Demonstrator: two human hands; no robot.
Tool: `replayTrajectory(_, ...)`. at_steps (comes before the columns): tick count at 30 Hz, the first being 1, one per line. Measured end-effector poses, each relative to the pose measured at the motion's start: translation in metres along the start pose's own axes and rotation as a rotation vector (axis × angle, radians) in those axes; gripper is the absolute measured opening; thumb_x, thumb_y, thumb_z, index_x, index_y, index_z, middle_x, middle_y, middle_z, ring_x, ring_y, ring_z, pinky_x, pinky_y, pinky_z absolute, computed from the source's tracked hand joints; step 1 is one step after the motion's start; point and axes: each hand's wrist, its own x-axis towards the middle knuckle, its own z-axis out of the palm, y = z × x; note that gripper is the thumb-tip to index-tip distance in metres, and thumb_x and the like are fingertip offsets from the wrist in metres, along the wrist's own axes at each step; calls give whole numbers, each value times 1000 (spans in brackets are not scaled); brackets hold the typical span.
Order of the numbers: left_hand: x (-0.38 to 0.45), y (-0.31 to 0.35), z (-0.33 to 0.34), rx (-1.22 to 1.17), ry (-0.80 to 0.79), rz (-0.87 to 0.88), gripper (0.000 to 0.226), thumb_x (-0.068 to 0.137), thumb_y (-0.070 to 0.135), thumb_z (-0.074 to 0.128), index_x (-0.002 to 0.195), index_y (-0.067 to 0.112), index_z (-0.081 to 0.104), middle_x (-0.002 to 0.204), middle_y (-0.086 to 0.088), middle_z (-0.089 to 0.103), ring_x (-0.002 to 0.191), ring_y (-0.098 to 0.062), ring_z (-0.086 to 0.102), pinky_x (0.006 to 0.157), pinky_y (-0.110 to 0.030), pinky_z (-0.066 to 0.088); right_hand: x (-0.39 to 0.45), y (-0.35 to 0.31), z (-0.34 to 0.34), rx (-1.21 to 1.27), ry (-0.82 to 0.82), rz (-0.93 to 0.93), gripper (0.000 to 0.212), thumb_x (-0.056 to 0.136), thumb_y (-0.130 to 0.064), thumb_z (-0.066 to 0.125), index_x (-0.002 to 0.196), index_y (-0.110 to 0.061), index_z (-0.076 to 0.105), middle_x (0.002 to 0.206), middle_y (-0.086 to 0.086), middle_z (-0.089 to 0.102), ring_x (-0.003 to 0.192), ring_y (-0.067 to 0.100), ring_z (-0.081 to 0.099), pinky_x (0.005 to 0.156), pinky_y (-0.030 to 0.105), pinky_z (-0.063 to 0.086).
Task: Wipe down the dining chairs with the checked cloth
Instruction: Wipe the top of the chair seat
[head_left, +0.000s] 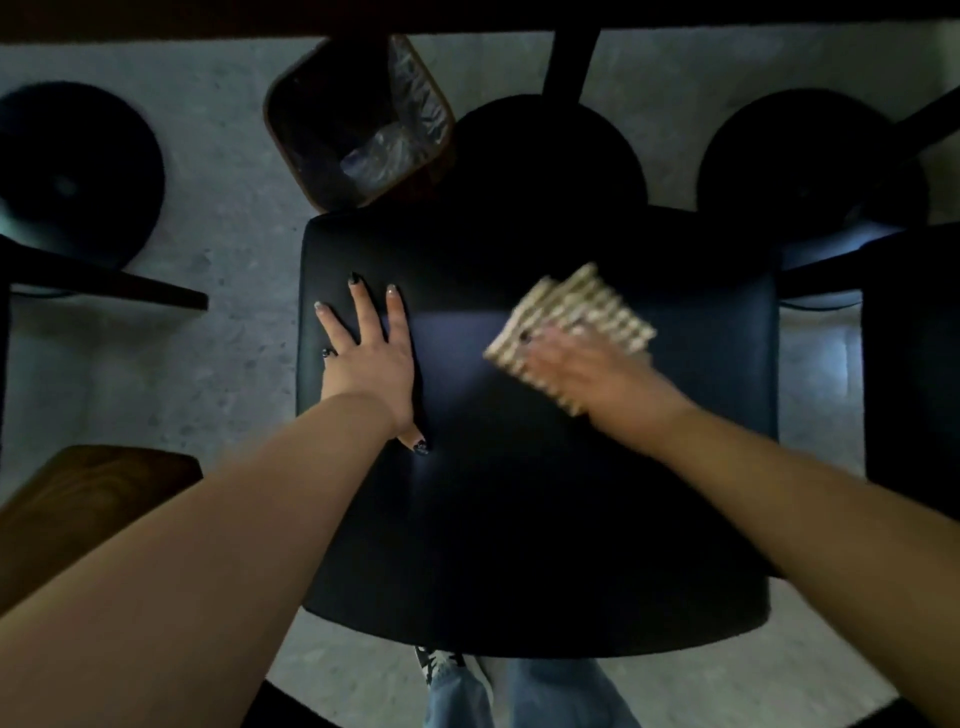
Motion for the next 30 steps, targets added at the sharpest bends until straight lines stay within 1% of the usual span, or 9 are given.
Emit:
replayTrajectory(2, 2, 0, 1, -19, 4, -6, 162, 49, 45, 93, 146, 8, -31, 151, -23, -35, 139, -56, -16, 115, -56, 25, 2, 48, -26, -24, 77, 308, 51, 81, 13, 35, 129, 6, 53, 133, 27, 53, 124, 44, 49, 112, 42, 27)
replayTrajectory(6, 3, -4, 1, 0, -5, 37, 163, 48, 52, 91, 145, 8, -33, 151, -24, -33, 139, -56, -15, 112, -56, 27, 85, 28, -27, 6, 82, 1061, 54, 97, -4, 30, 150, -10, 24, 157, 13, 19, 146, 30, 13, 118, 38, -1)
replayTrajectory(11, 2, -6, 3, 2, -2, 33, 160, 51, 53, 89, 146, 10, -32, 152, -20, -36, 141, -53, -16, 111, -53, 31, 161, -72, -4, 79, -148, 372, 53, 101, -12, 24, 152, -9, 10, 161, 9, 4, 148, 26, -1, 119, 39, 2)
replayTrajectory(13, 3, -3, 2, -6, -15, 15, 159, 52, 50, 89, 145, 7, -32, 151, -23, -35, 140, -56, -15, 112, -54, 28, 142, -52, -12, 32, -188, 278, 53, 102, -12, 23, 152, -8, 8, 161, 9, 3, 148, 25, -2, 119, 38, -1)
replayTrajectory(17, 5, 4, -1, -49, -40, 37, 164, 45, 72, 80, 144, 10, -35, 149, -26, -36, 137, -59, -18, 113, -61, 18, 50, 42, -22, 56, 168, 690, 52, 92, 0, 33, 144, 2, 32, 151, 23, 28, 141, 42, 25, 117, 41, 7)
replayTrajectory(22, 5, 10, -6, -102, -55, 98, 157, 48, 71, 81, 138, 32, -42, 146, -19, -43, 134, -63, -19, 107, -67, 25, -14, 81, -42, 116, 350, 1385, 59, 91, -2, 47, 146, 1, 28, 154, 20, 23, 144, 32, 19, 119, 37, 9)
replayTrajectory(24, 4, 10, -3, -90, -20, 89, 156, 49, 70, 81, 139, 33, -41, 147, -18, -41, 135, -63, -16, 106, -66, 28, 12, 66, -38, 90, 302, 1337, 58, 92, -1, 39, 147, 2, 23, 155, 22, 19, 145, 35, 14, 119, 41, 3)
replayTrajectory(28, 3, 9, -1, -103, 10, 77, 155, 48, 68, 83, 139, 37, -39, 150, -15, -38, 136, -61, -16, 107, -65, 29, 39, 10, -14, 54, 198, 717, 57, 78, 7, 44, 135, 6, 47, 142, 22, 45, 135, 42, 37, 113, 52, 22)
replayTrajectory(30, 3, 9, -1, -112, 19, 81, 155, 48, 68, 83, 139, 38, -38, 151, -14, -37, 137, -60, -17, 108, -65, 28, 14, 4, -18, 72, 146, 695, 59, 73, 5, 42, 131, 5, 51, 139, 21, 49, 133, 40, 40, 110, 58, 29)
